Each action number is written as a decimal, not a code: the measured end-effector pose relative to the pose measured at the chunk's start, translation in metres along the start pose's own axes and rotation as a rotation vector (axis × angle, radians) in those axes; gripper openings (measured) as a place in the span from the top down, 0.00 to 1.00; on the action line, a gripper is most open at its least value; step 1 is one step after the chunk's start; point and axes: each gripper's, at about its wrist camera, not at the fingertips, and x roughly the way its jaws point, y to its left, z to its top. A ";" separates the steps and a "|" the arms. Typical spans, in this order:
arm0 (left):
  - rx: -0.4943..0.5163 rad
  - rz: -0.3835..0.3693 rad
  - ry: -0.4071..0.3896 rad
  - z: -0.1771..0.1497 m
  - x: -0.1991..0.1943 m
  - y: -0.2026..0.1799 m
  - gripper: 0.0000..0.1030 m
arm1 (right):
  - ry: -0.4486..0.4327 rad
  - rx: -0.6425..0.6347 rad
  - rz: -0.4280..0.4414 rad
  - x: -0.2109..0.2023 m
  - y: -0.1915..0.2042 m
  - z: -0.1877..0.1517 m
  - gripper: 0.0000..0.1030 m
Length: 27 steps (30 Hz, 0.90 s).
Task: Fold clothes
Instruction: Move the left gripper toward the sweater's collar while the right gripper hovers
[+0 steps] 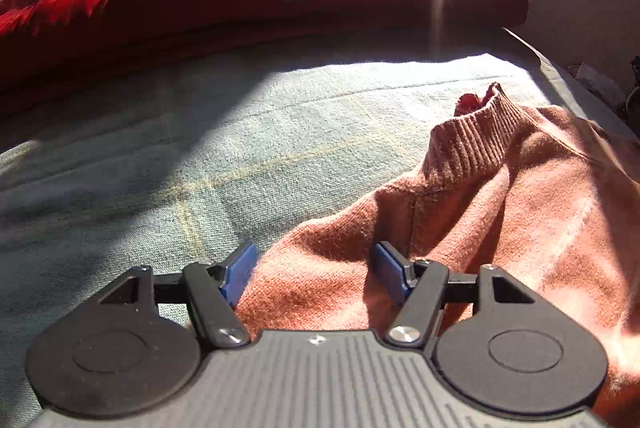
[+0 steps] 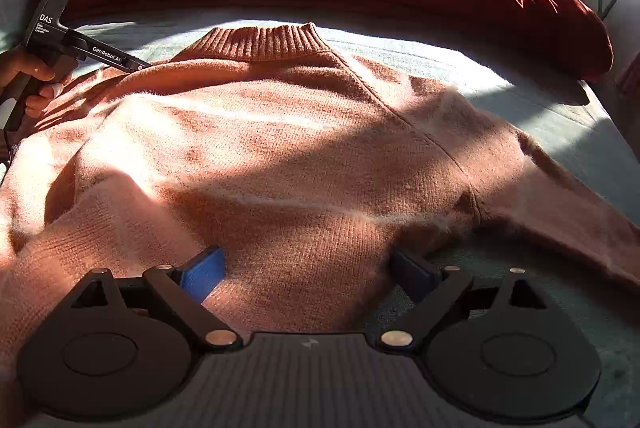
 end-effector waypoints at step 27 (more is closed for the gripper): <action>-0.133 -0.107 -0.217 0.047 -0.021 0.028 0.45 | -0.041 0.019 -0.064 -0.035 -0.002 0.017 0.08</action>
